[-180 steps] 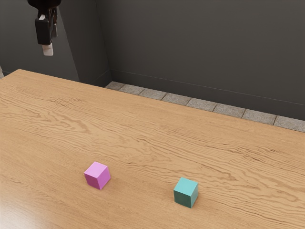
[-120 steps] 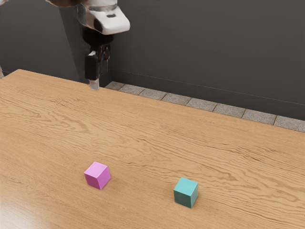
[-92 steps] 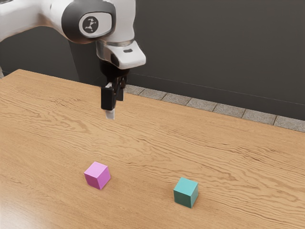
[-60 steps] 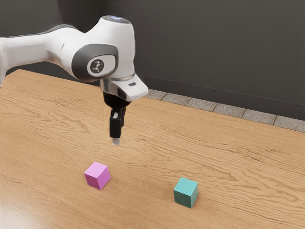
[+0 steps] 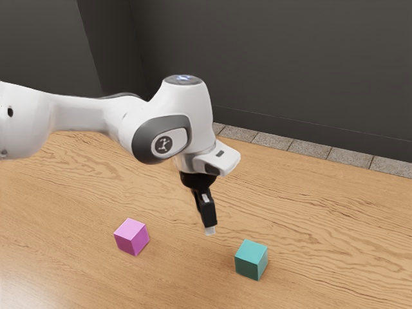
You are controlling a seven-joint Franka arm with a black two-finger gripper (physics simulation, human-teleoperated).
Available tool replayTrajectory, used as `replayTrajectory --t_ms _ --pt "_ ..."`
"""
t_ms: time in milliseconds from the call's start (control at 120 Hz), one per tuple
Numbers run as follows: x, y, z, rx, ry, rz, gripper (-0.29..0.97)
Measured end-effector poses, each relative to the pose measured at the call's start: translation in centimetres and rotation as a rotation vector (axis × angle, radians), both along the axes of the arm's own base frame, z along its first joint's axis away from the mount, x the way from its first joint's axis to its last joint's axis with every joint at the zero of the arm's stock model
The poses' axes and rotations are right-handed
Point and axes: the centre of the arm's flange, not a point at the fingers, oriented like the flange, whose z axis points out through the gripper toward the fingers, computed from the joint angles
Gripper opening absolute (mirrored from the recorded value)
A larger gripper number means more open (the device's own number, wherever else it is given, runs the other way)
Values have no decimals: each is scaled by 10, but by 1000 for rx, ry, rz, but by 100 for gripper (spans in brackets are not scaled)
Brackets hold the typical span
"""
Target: Pick up the blue block with one arm, and put the blue block on the pink block with one arm
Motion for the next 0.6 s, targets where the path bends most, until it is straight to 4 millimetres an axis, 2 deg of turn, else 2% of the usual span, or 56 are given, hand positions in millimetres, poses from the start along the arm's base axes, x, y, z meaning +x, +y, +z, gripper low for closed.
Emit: replayTrajectory --t_ms 92,208,267,383,600 --pt "-4 -19 -6 -14 -5 18 68" --pt "-23 -59 -13 -22 -2 5 68" --pt "-28 -71 -22 -22 13 17 68" --pt "-23 -70 -41 -22 41 97 68" --pt "-18 -73 -54 -23 55 250 68"
